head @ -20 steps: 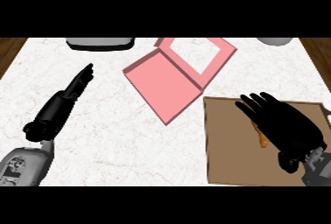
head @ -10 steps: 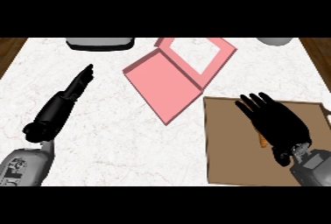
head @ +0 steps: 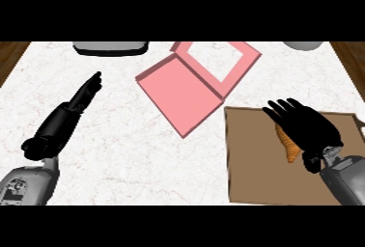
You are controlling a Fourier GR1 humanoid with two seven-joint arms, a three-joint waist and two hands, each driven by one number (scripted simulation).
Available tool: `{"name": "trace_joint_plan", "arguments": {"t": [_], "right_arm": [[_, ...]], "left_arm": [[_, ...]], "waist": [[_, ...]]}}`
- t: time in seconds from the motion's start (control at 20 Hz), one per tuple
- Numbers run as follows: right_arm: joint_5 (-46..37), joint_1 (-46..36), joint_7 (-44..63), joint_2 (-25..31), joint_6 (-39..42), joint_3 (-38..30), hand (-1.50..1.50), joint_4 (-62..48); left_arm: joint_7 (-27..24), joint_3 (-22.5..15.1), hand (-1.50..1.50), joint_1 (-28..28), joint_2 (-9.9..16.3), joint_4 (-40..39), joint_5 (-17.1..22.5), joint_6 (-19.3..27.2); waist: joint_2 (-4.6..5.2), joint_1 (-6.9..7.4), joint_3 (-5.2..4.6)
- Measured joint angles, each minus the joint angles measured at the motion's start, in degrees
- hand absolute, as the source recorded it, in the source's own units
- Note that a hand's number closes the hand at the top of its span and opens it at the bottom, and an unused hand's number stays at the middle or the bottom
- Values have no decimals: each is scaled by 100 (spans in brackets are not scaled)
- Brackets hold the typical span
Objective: Pick the croissant from the tray and place it in the cardboard box
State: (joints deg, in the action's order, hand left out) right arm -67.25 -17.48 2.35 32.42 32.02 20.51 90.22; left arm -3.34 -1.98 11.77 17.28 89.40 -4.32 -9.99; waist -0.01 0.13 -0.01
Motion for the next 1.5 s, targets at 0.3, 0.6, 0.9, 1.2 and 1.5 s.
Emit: {"name": "trace_joint_plan", "arguments": {"t": [0.3, 0.6, 0.9, 1.2, 1.5], "right_arm": [[-498, 148, -37, -250, -248, -32, -150, -271], [-833, 156, -237, -382, -605, -260, -150, -772], [-1039, -6, -673, -525, -840, -340, 150, -1336], [-1209, -210, -1311, -560, -1615, -330, 150, -1692], [-1423, -209, -1704, -624, -2291, -375, 150, -1774]], "left_arm": [[-2, 52, 0, 5, -149, 5, -165, -38], [-31, 219, 0, 20, -157, -7, -173, -218], [-41, 266, 0, -7, -252, -16, -251, -285], [-73, 255, 0, -22, -339, -20, -331, -300], [-61, 336, 0, 54, -365, -87, -381, -325]], "waist": [[0, -10, 1], [1, 0, 0], [1, 9, -2], [-17, 15, -24], [-28, -4, -41]]}}
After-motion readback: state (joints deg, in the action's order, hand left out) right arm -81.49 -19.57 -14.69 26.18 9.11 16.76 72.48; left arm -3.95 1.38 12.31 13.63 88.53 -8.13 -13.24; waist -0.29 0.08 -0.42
